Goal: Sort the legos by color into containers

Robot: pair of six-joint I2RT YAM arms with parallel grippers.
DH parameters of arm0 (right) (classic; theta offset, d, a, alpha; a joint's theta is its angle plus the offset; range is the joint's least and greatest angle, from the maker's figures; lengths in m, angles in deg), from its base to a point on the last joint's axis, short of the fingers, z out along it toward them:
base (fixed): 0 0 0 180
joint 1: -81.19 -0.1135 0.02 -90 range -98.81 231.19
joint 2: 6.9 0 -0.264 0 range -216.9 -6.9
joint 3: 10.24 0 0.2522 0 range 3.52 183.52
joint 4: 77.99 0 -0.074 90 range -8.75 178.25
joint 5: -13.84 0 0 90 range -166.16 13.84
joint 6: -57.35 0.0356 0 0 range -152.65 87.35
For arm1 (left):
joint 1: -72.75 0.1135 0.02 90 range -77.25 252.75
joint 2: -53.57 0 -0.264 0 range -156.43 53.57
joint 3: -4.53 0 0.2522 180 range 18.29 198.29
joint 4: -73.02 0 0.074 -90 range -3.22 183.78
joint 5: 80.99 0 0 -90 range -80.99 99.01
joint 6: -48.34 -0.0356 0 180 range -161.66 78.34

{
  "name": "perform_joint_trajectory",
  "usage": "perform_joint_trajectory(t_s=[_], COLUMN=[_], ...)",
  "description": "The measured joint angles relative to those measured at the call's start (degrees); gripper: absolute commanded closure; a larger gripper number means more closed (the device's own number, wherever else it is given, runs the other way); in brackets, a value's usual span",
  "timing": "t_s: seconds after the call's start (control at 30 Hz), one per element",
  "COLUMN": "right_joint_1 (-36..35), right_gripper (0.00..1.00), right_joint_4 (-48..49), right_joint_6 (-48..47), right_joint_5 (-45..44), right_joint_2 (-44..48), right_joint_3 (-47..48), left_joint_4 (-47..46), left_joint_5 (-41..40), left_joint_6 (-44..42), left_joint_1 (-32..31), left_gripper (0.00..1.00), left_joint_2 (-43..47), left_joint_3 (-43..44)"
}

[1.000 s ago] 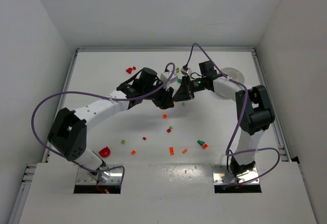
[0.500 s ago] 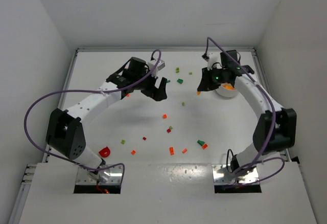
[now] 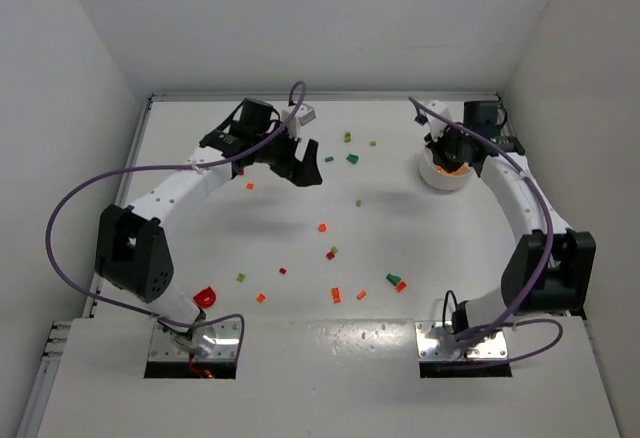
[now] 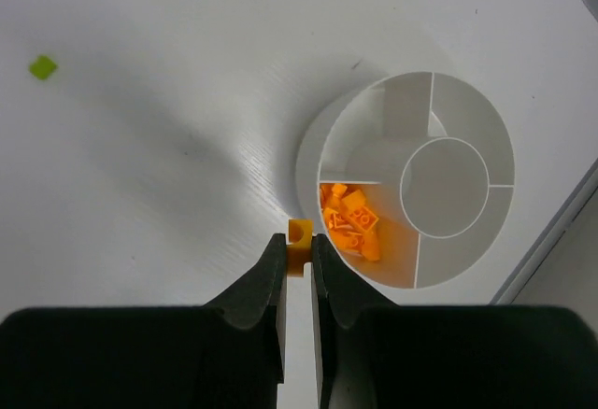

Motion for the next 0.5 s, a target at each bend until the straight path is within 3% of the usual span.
perform_joint_trajectory(t_s=[0.27,0.5], right_joint_1=[4.33,6.62], right_gripper=[1.00,0.97], right_joint_4=[-2.97,-3.21], right_joint_6=[-10.86,-15.76], right_joint_5=[1.64,1.70], right_joint_2=[-9.97,-13.38], right_joint_3=[4.66,6.56], left_joint_4=[0.57,0.76], left_joint_5=[4.09,5.81], left_joint_6=[-0.94,-0.90], left_joint_1=[2.82,4.11], left_gripper=[0.00,0.00], left_joint_2=[-1.81,-3.56], left_joint_3=[0.44,0.72])
